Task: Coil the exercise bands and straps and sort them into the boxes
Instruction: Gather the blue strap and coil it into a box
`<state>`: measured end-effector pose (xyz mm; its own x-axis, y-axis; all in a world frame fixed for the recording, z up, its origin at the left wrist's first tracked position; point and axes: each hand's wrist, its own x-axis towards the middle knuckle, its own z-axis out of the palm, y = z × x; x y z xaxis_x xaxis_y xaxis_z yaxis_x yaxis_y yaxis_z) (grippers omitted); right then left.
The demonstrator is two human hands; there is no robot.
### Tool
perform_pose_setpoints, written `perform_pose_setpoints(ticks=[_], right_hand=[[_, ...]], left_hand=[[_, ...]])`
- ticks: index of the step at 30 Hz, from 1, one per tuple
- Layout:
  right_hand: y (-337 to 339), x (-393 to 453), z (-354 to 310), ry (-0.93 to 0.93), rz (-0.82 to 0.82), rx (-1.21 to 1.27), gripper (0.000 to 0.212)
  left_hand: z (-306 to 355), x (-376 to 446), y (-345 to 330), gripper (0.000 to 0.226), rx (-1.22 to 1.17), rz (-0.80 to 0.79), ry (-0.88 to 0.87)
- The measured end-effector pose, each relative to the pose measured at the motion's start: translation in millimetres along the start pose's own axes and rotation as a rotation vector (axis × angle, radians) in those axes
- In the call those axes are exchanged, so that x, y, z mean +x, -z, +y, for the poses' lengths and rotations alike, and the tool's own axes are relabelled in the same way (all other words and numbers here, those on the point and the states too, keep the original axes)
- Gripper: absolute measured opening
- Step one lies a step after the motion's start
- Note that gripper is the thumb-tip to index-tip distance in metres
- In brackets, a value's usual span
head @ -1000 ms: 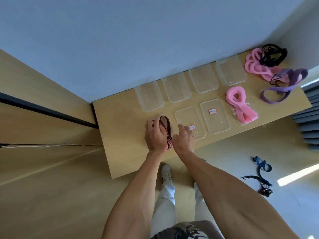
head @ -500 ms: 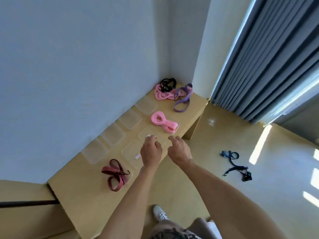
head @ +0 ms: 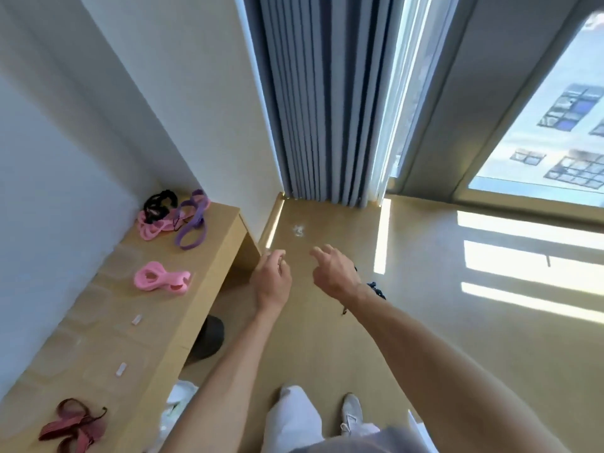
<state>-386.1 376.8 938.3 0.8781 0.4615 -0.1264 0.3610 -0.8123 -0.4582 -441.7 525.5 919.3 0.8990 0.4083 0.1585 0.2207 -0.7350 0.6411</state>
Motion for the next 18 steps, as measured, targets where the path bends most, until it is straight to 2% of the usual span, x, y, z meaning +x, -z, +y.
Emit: perform_pose_setpoints(ticks=[5, 9, 18], right_hand=[[28, 16, 98, -0.12, 0.0, -0.007, 0.051], [37, 48, 165, -0.192, -0.051, -0.016, 0.051], [59, 168, 262, -0.108, -0.109, -0.035, 0.054]], left_hand=[[62, 31, -78, 0.029, 0.034, -0.11, -0.074], [80, 59, -139, 0.028, 0.045, -0.177, -0.07], [109, 158, -246, 0.025, 0.075, -0.249, -0.011]])
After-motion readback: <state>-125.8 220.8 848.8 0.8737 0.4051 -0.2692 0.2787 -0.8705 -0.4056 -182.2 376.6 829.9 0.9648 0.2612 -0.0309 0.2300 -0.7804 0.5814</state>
